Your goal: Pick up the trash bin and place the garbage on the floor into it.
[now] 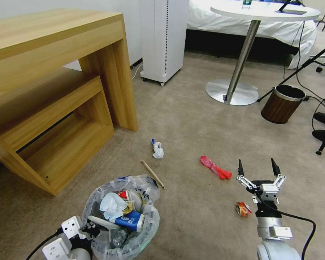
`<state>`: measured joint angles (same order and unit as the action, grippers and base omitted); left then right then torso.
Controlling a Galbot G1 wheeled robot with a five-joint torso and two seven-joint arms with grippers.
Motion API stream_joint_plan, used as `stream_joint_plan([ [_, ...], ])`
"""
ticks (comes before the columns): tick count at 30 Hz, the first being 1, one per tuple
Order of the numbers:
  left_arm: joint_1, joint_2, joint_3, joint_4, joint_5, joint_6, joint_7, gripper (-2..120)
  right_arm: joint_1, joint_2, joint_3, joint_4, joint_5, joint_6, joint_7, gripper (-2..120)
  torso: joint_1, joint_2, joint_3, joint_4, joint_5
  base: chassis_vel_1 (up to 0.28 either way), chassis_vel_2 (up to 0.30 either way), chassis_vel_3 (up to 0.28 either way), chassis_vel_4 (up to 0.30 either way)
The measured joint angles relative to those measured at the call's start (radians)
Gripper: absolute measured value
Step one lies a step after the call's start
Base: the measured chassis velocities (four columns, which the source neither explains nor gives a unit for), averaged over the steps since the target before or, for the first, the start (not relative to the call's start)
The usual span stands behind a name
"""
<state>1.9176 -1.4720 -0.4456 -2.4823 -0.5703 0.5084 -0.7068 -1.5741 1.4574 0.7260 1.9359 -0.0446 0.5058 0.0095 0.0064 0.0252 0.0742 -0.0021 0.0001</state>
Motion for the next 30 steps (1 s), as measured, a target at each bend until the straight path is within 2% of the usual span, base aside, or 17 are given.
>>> stream_joint_plan([
  [8, 0.006, 0.003, 0.005, 0.0, 0.007, -0.003, 0.002, 0, -0.005, 0.013, -0.002, 0.002, -0.01, -0.003, -0.006, 100, 0.0, 0.0, 0.0, 0.0, 0.0, 0.042, 0.047, -0.042, -0.064],
  [20, 0.005, -0.009, 0.036, 0.021, 0.041, -0.005, 0.01, 0, -0.007, 0.013, -0.019, -0.001, -0.017, 0.0, 0.014, 100, 0.0, 0.0, 0.0, -0.0001, -0.0006, 0.178, 0.184, -0.184, -0.184],
  [30, 0.003, -0.006, 0.036, 0.025, 0.039, -0.006, 0.008, 0, 0.013, 0.009, -0.021, -0.001, -0.014, -0.014, 0.034, 100, 0.0, 0.0, 0.0, 0.0, 0.0002, 0.006, 0.013, -0.023, -0.007],
])
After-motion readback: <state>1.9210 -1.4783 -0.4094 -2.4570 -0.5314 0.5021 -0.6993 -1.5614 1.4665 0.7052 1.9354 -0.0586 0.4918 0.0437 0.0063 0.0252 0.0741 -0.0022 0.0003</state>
